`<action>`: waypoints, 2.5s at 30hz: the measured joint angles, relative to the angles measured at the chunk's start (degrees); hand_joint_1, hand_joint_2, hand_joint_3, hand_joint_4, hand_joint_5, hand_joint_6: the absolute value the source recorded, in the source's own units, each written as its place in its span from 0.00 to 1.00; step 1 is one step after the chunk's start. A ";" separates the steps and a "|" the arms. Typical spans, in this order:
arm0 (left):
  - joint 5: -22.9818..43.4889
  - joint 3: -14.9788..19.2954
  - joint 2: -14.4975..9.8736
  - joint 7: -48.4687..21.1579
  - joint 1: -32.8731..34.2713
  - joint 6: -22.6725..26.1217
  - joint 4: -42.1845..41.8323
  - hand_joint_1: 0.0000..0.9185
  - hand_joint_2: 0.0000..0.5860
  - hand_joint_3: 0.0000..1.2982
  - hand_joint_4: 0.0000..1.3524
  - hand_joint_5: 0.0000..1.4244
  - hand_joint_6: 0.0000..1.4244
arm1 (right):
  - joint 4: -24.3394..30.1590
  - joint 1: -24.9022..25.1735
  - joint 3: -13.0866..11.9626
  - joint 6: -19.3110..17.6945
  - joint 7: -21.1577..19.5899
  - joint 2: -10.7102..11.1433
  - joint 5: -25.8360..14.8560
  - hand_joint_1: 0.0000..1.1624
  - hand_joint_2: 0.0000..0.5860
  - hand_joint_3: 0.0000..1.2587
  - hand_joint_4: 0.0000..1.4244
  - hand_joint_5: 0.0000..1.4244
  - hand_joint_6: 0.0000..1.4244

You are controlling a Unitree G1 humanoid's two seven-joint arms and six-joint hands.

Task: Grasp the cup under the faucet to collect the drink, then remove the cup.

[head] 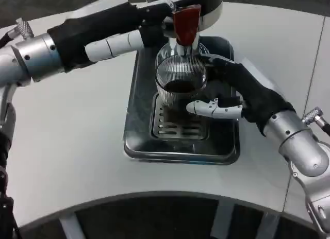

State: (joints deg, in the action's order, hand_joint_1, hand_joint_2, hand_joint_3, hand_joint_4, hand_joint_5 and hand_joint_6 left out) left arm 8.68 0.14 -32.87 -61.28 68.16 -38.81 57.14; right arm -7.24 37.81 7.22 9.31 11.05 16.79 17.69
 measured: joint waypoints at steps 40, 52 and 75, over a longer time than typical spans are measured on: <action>0.00 1.79 -0.99 0.13 -0.71 0.47 0.57 0.00 0.19 0.06 0.02 0.13 0.10 | -6.93 4.00 3.38 -0.89 -0.18 -2.31 1.03 0.59 0.29 0.05 0.05 0.06 0.03; 0.00 2.03 -1.04 0.28 -0.89 0.47 0.57 0.00 0.19 0.06 0.02 0.13 0.10 | -7.78 5.11 3.39 -0.89 -0.97 -3.33 1.19 0.63 0.30 0.18 0.17 0.16 0.08; 0.00 2.65 -2.71 1.78 -1.55 0.46 1.60 0.00 0.19 0.06 0.02 0.14 0.10 | -8.19 5.46 4.28 -1.03 -4.99 -5.06 3.25 0.73 0.38 0.46 0.44 0.44 0.36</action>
State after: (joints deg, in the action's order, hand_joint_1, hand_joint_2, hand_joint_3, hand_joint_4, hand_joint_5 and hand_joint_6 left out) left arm 8.68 2.79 -35.58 -59.50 66.61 -38.35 58.74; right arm -15.43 43.28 11.50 8.28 6.06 11.73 20.94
